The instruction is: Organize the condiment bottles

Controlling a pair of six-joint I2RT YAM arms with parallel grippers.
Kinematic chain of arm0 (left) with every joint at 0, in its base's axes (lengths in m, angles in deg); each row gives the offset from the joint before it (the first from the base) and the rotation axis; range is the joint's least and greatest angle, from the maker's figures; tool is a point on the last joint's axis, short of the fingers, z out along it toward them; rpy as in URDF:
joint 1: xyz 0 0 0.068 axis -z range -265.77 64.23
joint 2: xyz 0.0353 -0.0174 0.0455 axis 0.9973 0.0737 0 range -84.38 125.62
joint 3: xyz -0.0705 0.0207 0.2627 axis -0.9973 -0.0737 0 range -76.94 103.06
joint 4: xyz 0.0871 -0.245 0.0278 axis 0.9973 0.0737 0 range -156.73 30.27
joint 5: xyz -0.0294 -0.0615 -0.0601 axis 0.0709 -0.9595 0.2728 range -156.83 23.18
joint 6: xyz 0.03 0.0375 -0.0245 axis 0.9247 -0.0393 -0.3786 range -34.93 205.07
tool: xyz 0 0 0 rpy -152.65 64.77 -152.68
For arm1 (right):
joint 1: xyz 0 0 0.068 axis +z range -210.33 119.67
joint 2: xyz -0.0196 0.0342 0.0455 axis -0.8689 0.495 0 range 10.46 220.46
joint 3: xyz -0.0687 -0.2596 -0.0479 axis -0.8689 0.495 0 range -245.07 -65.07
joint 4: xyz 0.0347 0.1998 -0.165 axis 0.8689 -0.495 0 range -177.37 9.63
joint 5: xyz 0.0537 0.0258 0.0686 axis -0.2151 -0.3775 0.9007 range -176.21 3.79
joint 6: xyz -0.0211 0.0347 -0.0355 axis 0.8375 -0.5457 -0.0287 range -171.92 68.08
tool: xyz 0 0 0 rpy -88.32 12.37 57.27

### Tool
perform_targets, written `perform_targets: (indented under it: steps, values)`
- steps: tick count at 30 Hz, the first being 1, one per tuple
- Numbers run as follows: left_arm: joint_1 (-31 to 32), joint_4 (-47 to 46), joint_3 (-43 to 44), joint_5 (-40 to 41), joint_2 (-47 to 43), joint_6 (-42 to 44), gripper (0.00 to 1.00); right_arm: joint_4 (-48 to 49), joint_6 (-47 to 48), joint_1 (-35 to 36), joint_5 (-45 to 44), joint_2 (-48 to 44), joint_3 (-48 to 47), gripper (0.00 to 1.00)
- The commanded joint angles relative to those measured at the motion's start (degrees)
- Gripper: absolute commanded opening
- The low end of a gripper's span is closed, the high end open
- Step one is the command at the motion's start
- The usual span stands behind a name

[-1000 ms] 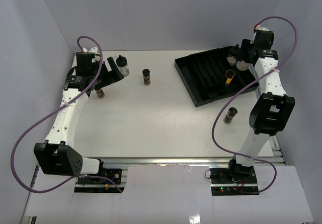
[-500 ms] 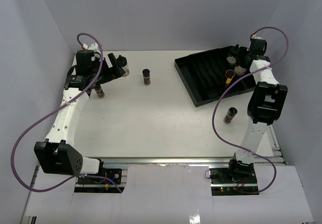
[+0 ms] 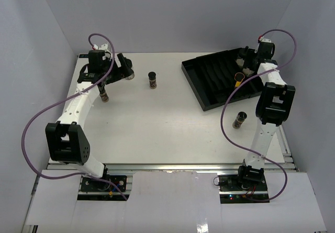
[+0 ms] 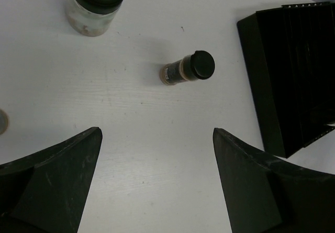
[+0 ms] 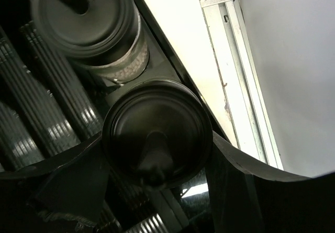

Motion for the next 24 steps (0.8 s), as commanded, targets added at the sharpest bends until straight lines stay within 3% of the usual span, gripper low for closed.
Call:
perform_targets:
  steps: [1, 5, 10, 14, 24]
  values:
    - [-1.0, -3.9, 6.0, -1.9, 6.3, 2.8, 0.98, 4.8, -1.0, -0.6, 0.3, 1.6, -5.1, 0.61]
    - [-0.1, -2.7, 9.7, 0.8, 10.7, 4.2, 0.98, 3.5, -1.9, -0.6, 1.3, 2.8, -6.7, 0.69]
    - [0.7, -3.2, 12.6, 3.4, 12.9, 6.5, 0.98, 2.7, -0.8, -0.6, 1.4, 1.7, -6.8, 0.88]
    - [0.8, -2.4, 15.5, 3.5, 15.8, 7.5, 0.98, 1.0, -0.5, -0.6, -0.3, 0.1, -7.4, 0.97]
    - [1.2, -2.8, 20.4, 4.9, 21.8, 11.3, 0.98, 1.6, -3.2, -0.6, 0.7, -11.6, -1.0, 0.98]
